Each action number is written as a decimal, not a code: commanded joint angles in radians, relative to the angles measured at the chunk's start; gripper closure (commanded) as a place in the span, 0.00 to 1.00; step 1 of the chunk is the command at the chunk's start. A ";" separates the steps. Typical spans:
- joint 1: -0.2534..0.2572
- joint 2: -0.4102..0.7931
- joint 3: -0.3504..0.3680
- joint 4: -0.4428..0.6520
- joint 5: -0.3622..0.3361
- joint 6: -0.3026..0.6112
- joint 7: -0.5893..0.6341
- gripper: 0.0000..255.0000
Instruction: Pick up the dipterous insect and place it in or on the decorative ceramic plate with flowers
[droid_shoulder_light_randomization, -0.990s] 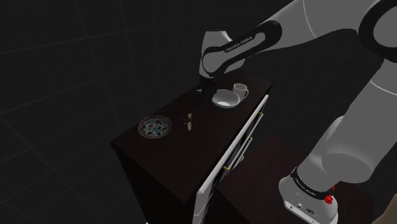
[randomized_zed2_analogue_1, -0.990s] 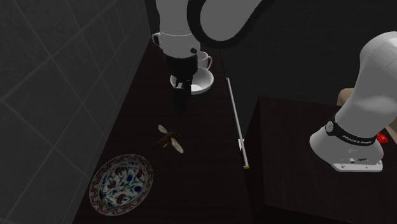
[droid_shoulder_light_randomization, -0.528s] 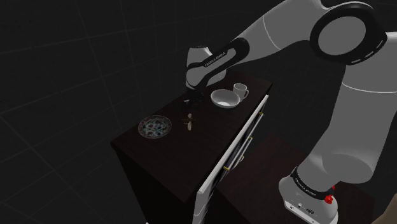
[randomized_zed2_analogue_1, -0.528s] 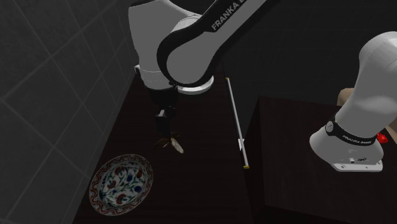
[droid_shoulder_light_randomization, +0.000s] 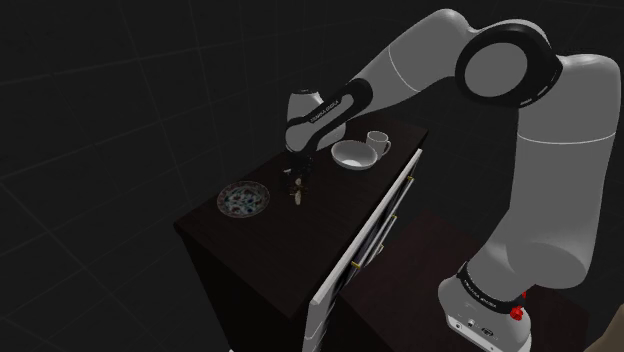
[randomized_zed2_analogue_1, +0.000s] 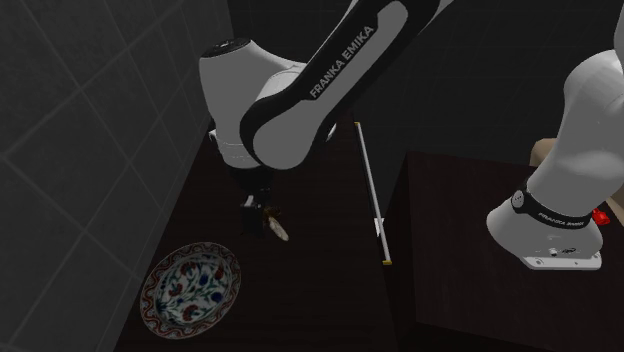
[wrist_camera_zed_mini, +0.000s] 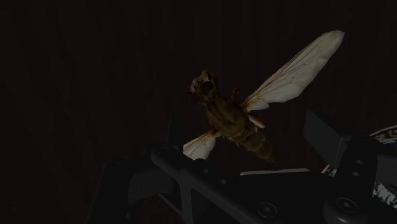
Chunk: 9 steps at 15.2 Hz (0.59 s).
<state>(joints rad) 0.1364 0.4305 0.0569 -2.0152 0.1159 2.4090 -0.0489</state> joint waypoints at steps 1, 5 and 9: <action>0.002 0.015 0.001 -0.001 0.000 0.016 0.001 0.00; 0.002 0.015 0.001 0.000 0.000 0.016 0.001 0.00; 0.002 0.015 0.001 0.000 0.000 0.016 0.001 1.00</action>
<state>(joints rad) 0.1387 0.4455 0.0580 -2.0156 0.1165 2.4252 -0.0477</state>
